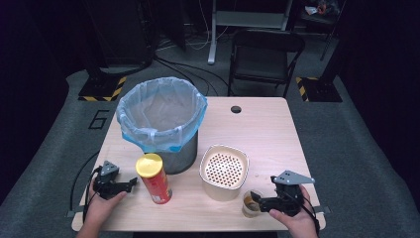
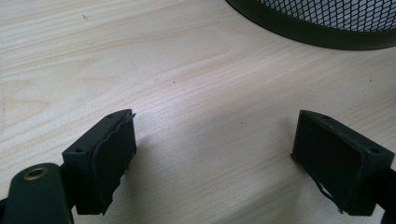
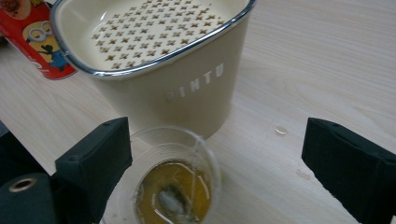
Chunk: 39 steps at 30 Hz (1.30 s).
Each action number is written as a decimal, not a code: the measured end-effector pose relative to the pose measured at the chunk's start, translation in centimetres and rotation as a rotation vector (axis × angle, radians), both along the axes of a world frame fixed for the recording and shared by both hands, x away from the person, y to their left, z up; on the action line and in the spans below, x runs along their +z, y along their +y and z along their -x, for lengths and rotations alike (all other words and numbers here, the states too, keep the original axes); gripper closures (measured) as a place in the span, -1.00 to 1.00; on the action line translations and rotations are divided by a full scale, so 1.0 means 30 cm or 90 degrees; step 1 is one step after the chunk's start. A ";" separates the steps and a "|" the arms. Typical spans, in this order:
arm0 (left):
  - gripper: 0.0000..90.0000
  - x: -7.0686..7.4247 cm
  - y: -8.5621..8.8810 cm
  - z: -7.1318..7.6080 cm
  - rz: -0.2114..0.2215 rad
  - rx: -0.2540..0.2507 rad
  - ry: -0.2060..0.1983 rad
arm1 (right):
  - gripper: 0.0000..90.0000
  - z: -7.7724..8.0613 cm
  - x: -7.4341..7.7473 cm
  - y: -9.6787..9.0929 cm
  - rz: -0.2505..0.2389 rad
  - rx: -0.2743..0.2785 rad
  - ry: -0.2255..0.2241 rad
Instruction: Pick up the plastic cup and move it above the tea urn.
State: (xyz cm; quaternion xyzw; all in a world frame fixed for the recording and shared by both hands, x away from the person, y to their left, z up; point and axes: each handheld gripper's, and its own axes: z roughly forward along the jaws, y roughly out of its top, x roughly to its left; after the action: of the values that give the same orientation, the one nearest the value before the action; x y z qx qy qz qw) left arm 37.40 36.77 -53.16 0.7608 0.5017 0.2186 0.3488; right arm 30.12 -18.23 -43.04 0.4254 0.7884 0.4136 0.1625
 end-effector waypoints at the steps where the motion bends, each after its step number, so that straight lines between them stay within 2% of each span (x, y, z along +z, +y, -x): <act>1: -0.71 0.000 0.000 0.000 0.000 0.000 0.000 | -0.84 0.000 0.000 0.000 0.000 0.000 0.000; 5: -0.71 0.000 0.000 0.000 0.000 0.000 0.000 | -0.85 0.034 -0.011 0.032 -0.004 0.004 -0.002; 8: -0.71 0.000 0.000 0.000 0.000 0.000 0.000 | -0.85 0.060 -0.036 0.063 0.008 0.009 -0.004; 13: -0.71 0.000 0.000 0.000 0.000 0.000 0.000 | -0.85 0.071 -0.065 0.083 0.012 0.008 -0.002; 15: -0.71 0.000 0.000 0.000 0.000 0.000 0.000 | -0.85 0.075 -0.094 0.100 0.035 0.001 -0.009; 17: -0.71 0.000 0.000 0.000 0.000 0.000 0.000 | -0.85 0.076 -0.102 0.105 0.038 -0.009 -0.010; 20: -0.71 0.000 0.000 0.000 0.000 0.001 0.000 | -0.84 0.078 -0.131 0.116 0.056 -0.028 -0.027; 23: -0.71 0.000 0.000 0.000 0.000 0.001 0.000 | -0.82 0.080 -0.143 0.120 0.063 -0.036 -0.032; 28: -0.71 0.000 0.000 0.000 0.000 0.001 0.000 | -0.76 0.076 -0.171 0.134 0.070 -0.042 -0.020; 31: -0.71 0.000 -0.001 0.000 0.000 0.001 0.000 | -0.69 0.071 -0.181 0.136 0.078 -0.046 -0.024; 33: -0.71 0.000 -0.001 0.000 0.000 0.001 0.000 | -0.69 0.070 -0.181 0.132 0.084 -0.057 -0.033; 34: -0.71 0.000 0.000 0.000 0.000 0.001 0.000 | -0.69 0.072 -0.177 0.122 0.074 -0.062 -0.035; 39: -0.71 0.000 0.000 0.000 0.000 0.001 0.000 | -0.69 0.080 -0.178 0.094 0.074 -0.064 -0.033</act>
State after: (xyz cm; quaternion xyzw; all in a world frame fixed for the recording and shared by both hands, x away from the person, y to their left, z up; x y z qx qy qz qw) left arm 37.39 36.76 -53.16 0.7604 0.5022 0.2189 0.3488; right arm 27.72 -15.40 -48.37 0.4433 0.7842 0.3695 0.2278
